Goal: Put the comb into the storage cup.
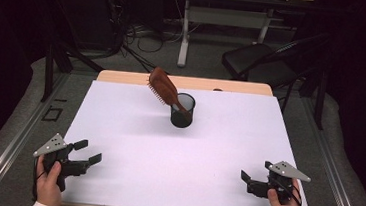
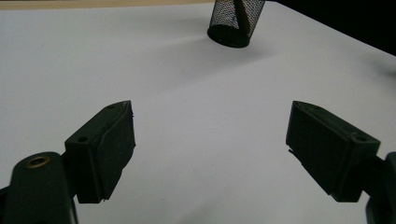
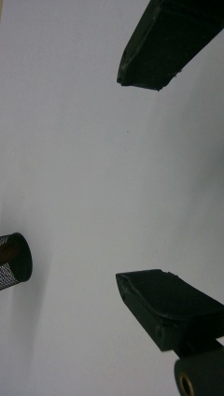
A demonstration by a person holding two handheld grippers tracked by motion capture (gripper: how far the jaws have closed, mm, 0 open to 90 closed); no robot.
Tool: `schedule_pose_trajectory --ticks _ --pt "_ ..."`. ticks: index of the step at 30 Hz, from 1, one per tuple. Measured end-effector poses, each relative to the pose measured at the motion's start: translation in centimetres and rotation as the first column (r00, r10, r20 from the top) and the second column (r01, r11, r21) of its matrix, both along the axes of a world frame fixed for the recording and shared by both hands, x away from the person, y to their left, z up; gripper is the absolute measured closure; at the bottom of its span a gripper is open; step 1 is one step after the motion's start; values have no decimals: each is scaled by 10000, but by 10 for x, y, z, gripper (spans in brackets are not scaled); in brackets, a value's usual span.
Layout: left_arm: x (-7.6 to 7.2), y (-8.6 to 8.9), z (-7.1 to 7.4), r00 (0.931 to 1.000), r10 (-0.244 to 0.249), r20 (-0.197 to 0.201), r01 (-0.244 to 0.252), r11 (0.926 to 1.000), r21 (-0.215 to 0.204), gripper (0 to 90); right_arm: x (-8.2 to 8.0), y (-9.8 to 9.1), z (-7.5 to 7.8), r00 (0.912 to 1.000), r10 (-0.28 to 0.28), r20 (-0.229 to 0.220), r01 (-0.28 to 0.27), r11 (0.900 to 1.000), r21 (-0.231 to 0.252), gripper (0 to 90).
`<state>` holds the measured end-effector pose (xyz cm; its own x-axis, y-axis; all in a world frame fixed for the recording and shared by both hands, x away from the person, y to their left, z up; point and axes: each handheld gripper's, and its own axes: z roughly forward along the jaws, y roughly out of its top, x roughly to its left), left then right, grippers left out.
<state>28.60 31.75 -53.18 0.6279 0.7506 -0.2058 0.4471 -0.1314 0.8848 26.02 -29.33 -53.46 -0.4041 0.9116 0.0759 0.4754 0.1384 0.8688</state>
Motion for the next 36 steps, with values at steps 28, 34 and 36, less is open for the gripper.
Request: schedule_pose_trajectory --ticks 28,34,36 --pt "1 6 -6 9999 102 4 -102 9998 -183 159 1 -4 -7 9998 -167 -79 169 9996 239 49" --pt "1 7 -7 10000 66 -51 -66 9999 -115 158 1 -3 -7 9998 -178 -83 180 9995 259 49" --pt "1 7 -7 10000 77 -54 -77 9999 -115 159 1 -3 -8 9998 -177 -68 178 9995 279 49"
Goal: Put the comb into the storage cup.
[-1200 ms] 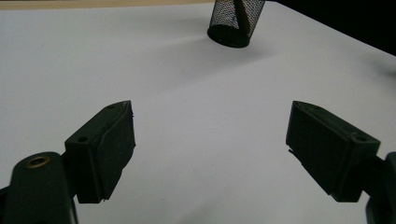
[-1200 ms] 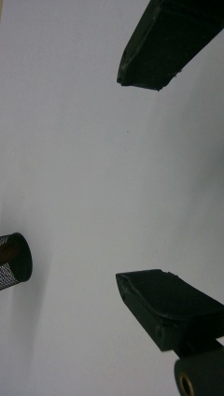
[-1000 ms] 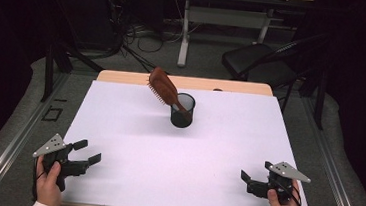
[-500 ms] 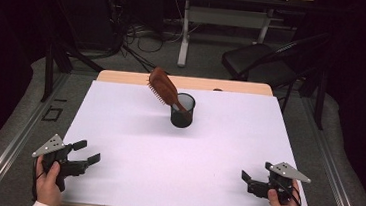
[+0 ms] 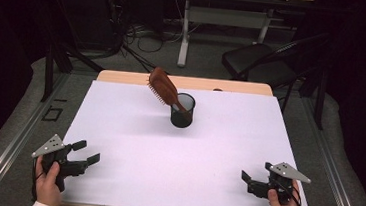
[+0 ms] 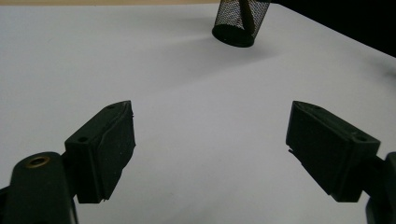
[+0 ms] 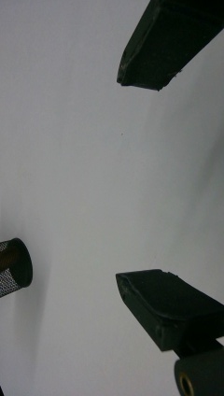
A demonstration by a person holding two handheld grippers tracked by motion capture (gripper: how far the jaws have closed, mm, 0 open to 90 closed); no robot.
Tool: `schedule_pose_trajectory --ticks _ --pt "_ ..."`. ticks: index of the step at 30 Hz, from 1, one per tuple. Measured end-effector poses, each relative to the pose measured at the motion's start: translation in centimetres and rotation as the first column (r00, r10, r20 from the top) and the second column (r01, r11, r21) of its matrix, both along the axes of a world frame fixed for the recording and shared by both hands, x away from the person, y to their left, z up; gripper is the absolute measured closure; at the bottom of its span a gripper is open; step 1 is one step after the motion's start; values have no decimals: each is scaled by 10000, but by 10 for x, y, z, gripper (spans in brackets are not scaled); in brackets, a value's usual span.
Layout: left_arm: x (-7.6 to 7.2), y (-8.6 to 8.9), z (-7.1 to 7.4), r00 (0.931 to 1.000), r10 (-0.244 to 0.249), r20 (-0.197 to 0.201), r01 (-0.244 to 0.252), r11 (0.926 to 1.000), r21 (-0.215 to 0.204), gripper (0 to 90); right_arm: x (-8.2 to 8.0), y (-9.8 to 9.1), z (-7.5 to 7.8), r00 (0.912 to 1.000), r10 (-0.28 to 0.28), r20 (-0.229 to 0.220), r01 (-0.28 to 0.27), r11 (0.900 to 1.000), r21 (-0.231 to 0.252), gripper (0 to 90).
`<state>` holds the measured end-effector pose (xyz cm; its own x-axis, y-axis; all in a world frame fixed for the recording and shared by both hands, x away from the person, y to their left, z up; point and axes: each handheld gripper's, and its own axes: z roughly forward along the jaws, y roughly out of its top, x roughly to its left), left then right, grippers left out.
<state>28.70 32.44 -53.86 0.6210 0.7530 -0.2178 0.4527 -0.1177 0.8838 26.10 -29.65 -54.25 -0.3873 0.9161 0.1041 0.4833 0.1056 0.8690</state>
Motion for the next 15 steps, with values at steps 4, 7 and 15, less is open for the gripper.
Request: schedule_pose_trajectory --ticks 4,7,15 --pt "0 0 0 10000 28 26 -28 10000 -26 159 0 0 0 10000 -9 -4 9 10000 -23 49" --pt "0 0 0 10000 45 37 -45 10000 -21 158 0 -1 0 10000 -18 -7 18 10000 -50 49" --pt "1 0 0 10000 92 14 -92 10000 -13 159 0 -3 -1 9998 -205 -20 205 9998 12 49"
